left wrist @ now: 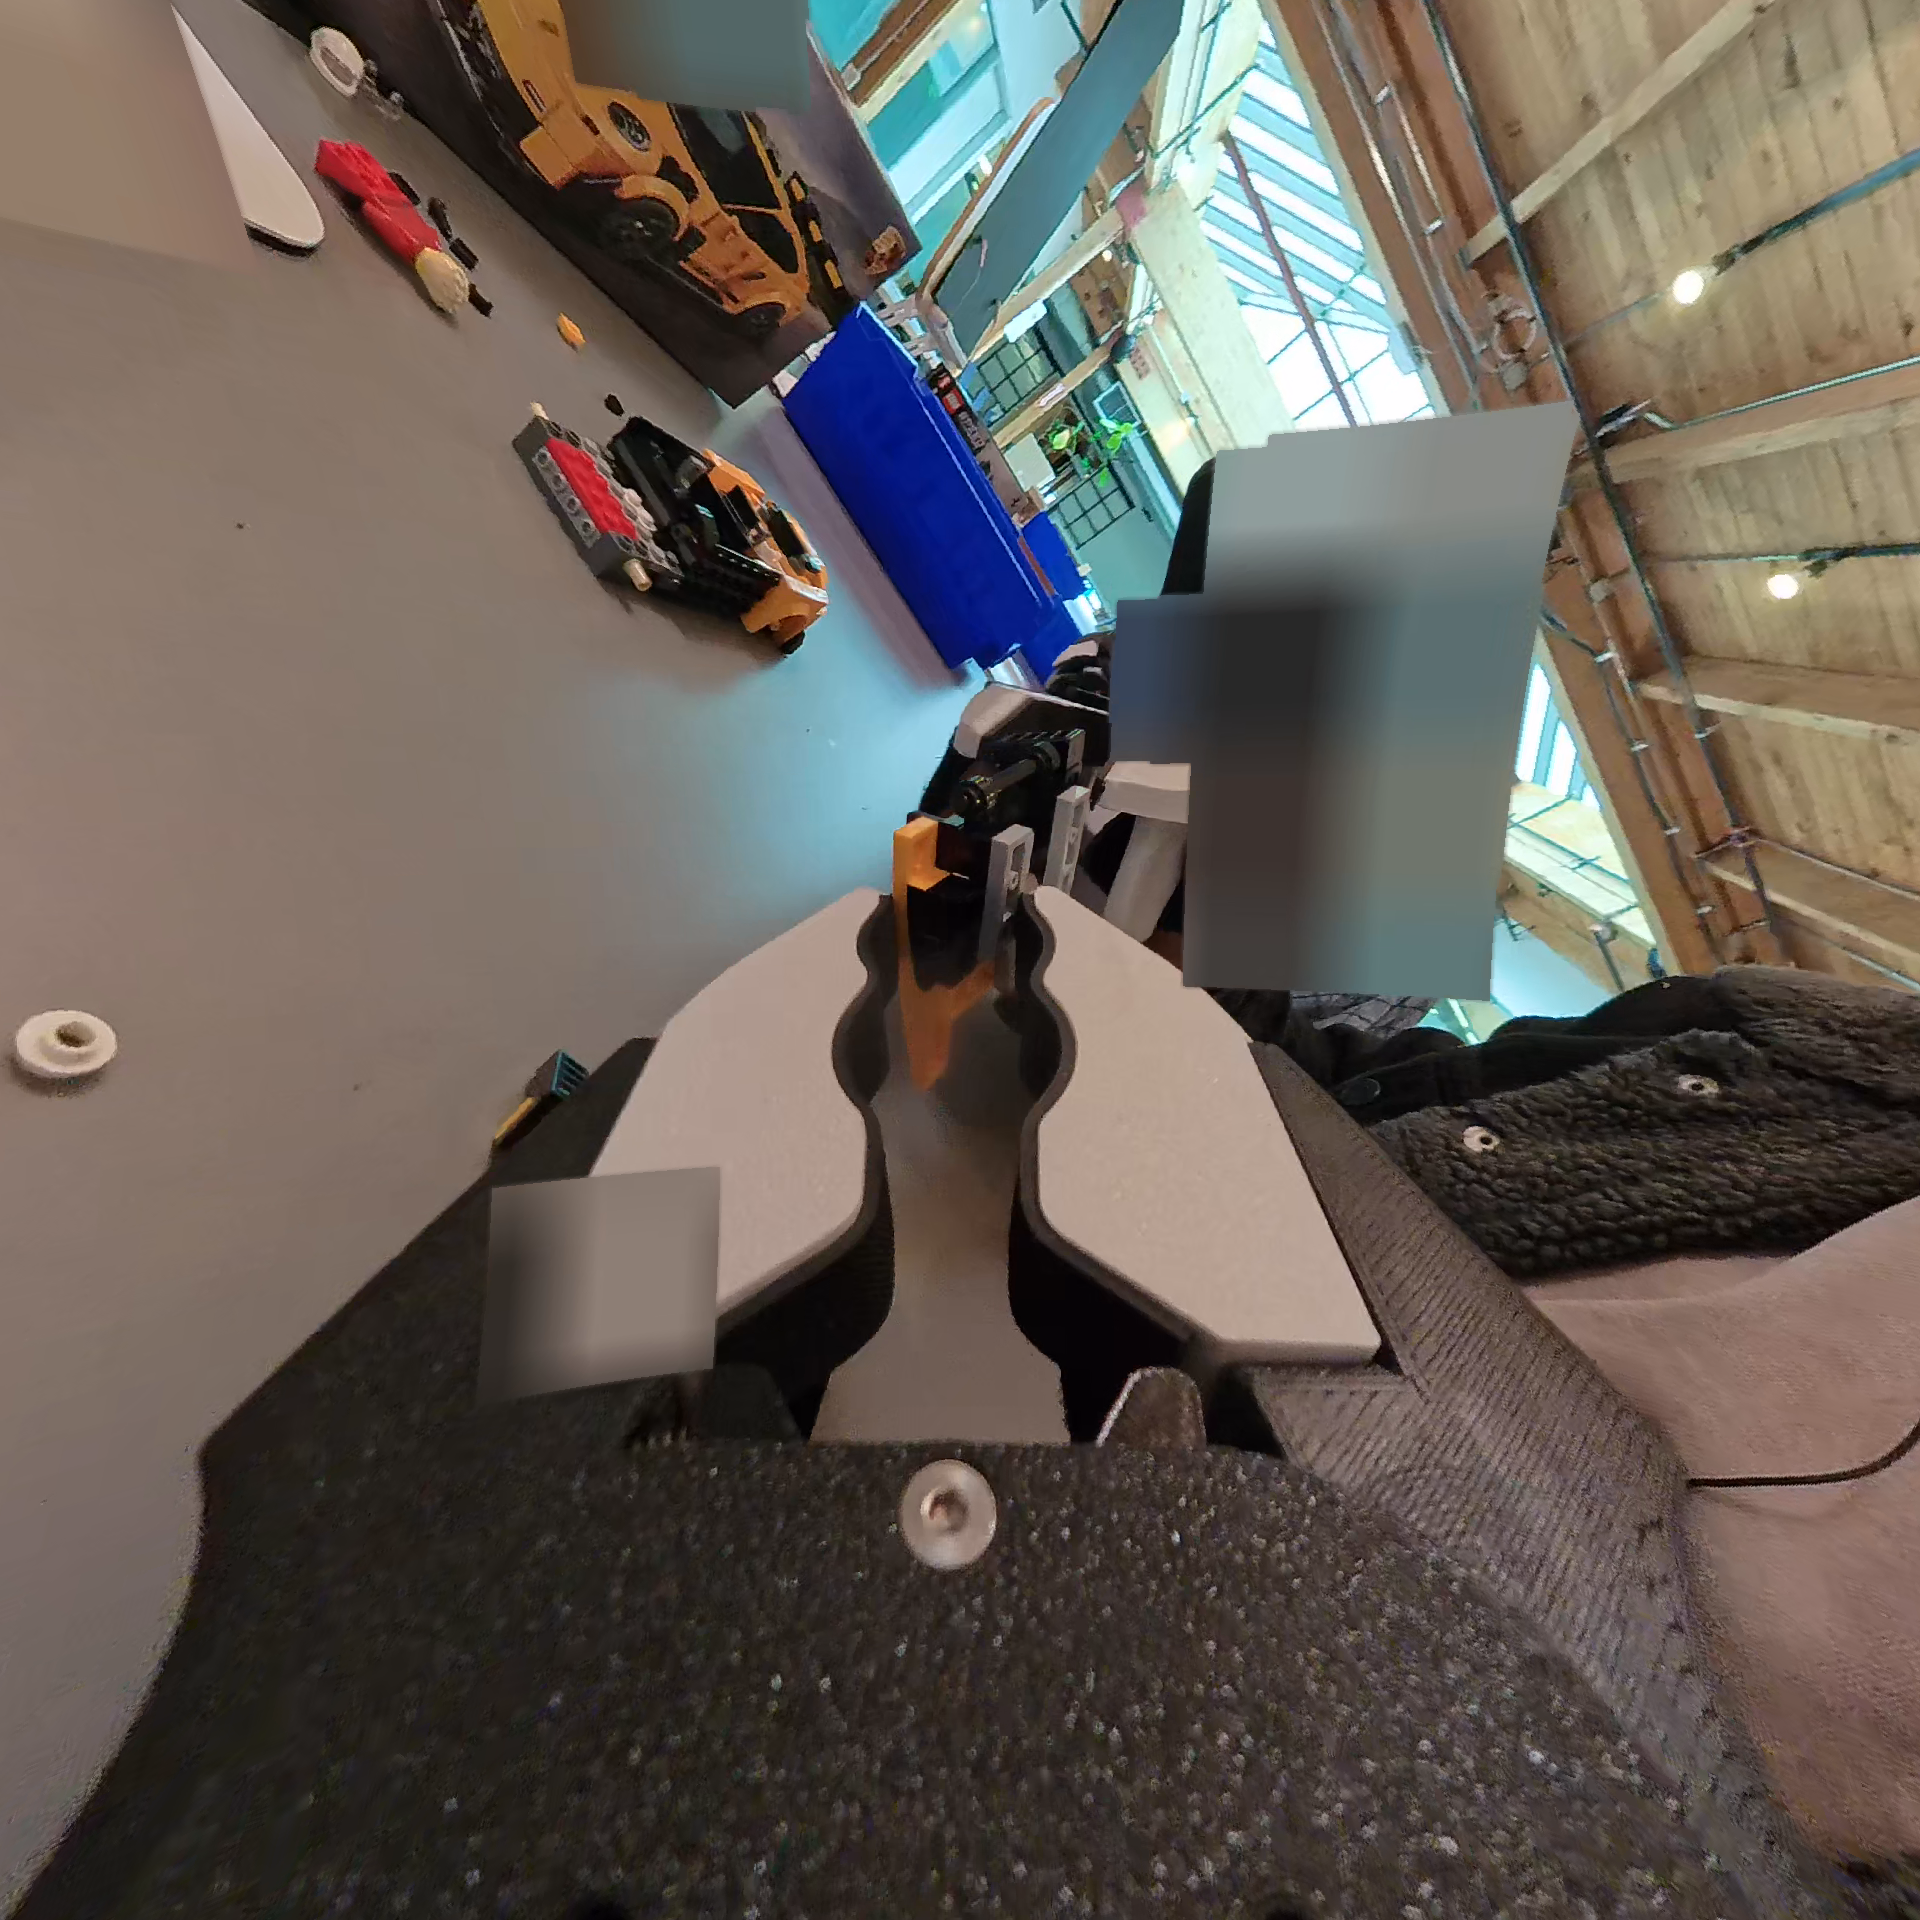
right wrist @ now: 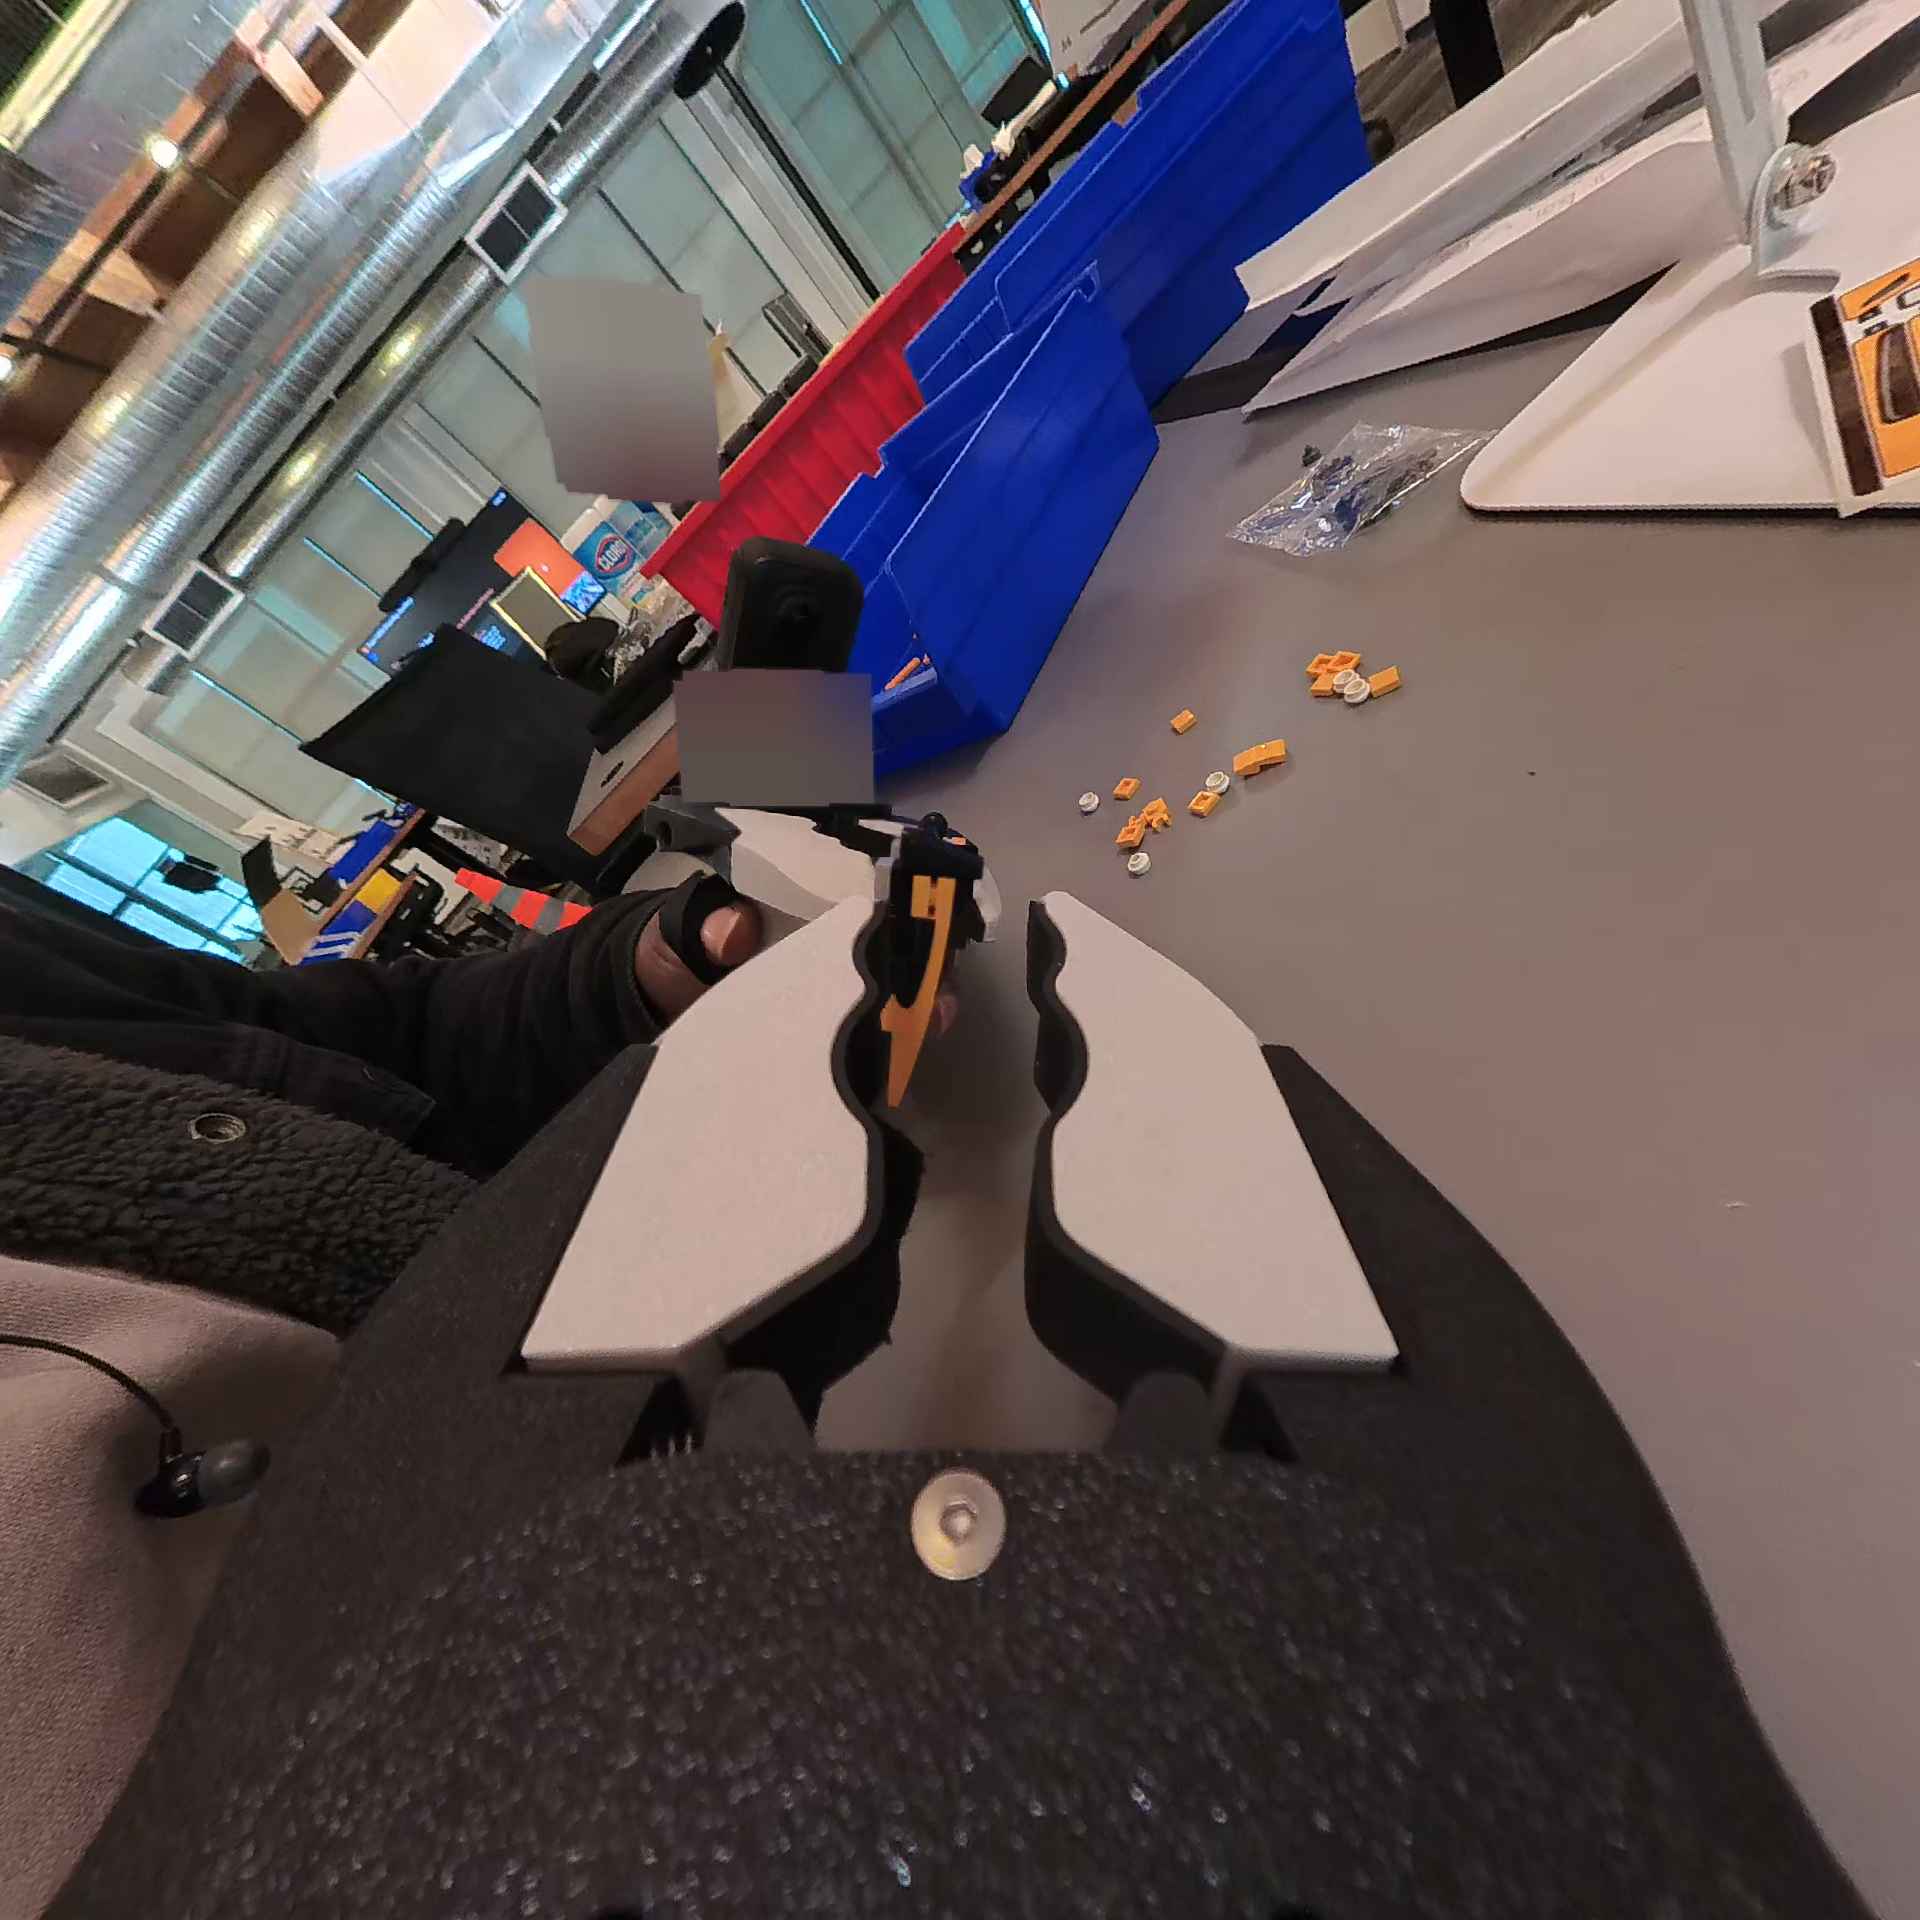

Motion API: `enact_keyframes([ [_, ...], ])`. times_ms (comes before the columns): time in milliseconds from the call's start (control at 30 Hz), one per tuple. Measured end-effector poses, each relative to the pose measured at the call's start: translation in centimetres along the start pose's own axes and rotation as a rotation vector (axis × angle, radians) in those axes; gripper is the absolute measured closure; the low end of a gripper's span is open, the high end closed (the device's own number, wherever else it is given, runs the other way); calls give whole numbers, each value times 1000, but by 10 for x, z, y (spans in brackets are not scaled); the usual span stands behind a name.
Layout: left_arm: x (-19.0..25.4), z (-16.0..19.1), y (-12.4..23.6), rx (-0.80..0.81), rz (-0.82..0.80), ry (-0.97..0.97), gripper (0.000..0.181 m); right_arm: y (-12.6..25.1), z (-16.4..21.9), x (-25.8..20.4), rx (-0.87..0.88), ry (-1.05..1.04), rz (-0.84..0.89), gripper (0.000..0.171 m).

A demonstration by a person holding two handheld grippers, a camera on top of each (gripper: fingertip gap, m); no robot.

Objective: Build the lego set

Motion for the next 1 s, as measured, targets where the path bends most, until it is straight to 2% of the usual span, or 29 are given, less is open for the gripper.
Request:
enact_keyframes([
  [200, 4, -1, 0, 21, 123, 70, 160, 1, -2, -3, 17, 15, -35, 149],
  [400, 17, -3, -1, 41, 325, 89, 160, 5, -8, -18, 38, 42, -201, 149],
  [600, 22, -2, -2, 35, 366, 54, 160, 5, -8, -28, 29, 80, -252, 149],
  [1000, 22, 0, -3, 4, 348, 9, 160, 5, -7, -32, 19, 71, -293, 146],
])
Point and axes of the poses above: each gripper's, where its closed fingertips meet, y back along the fingers, z out of its underside, x = y × z across the jaws, the point moved 8 cm from there along y, back along the fingers, and after that the axes turned 4 degrees about -y, right-handed, at the moved point
